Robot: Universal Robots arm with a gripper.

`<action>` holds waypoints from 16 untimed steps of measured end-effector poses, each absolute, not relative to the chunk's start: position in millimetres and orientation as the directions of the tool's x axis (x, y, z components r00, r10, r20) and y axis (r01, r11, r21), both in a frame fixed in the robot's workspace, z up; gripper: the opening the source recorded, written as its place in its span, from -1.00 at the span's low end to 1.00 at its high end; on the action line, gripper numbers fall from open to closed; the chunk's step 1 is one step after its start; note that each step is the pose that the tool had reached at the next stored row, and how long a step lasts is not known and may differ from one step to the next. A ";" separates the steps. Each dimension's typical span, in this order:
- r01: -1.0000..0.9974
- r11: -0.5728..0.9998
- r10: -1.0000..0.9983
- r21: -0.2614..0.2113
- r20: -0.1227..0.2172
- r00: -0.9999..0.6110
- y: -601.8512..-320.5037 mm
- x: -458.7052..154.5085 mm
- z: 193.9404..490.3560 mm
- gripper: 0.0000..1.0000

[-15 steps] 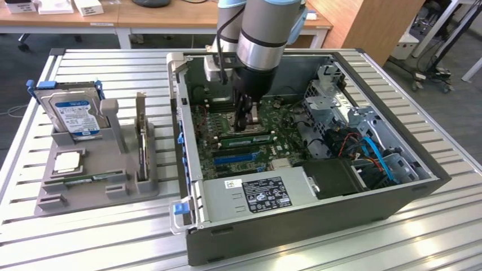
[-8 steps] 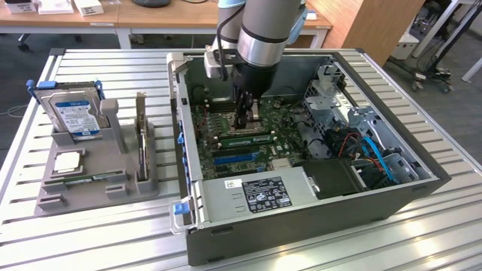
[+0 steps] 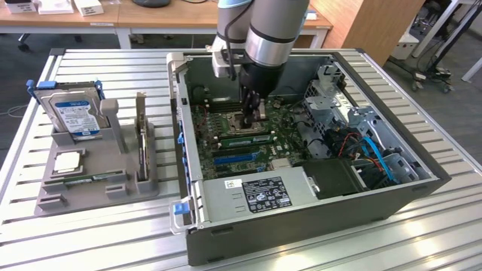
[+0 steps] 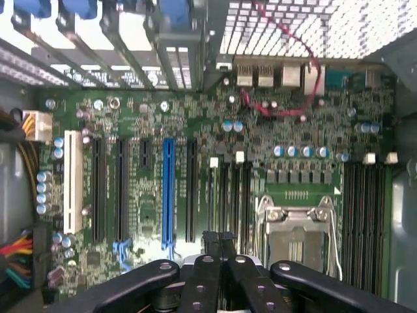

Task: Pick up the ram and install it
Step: 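Press down the ram until it locks into place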

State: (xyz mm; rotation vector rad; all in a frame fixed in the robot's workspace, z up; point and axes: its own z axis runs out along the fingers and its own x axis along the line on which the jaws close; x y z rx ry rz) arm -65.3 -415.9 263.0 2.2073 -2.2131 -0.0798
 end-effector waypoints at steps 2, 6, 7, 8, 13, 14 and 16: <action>-0.999 0.002 -1.000 0.047 -0.026 -0.003 -415.9 -60.2 263.0 -0.80; -0.999 0.002 -1.000 0.047 -0.025 -0.003 -415.9 -50.7 263.1 -0.80; -0.999 0.002 -1.000 0.047 -0.025 -0.003 -415.9 -48.5 263.1 -0.80; -0.999 0.002 -1.000 0.047 -0.026 -0.003 -415.9 -46.2 263.0 -0.80; -0.999 0.002 -1.000 0.047 -0.025 -0.003 -416.0 -38.6 263.1 -0.80; -0.999 0.002 -1.000 0.047 -0.025 -0.003 -416.0 -38.5 263.1 -0.80; -0.999 0.002 -1.000 0.047 -0.026 -0.003 -415.9 -38.5 263.0 -0.80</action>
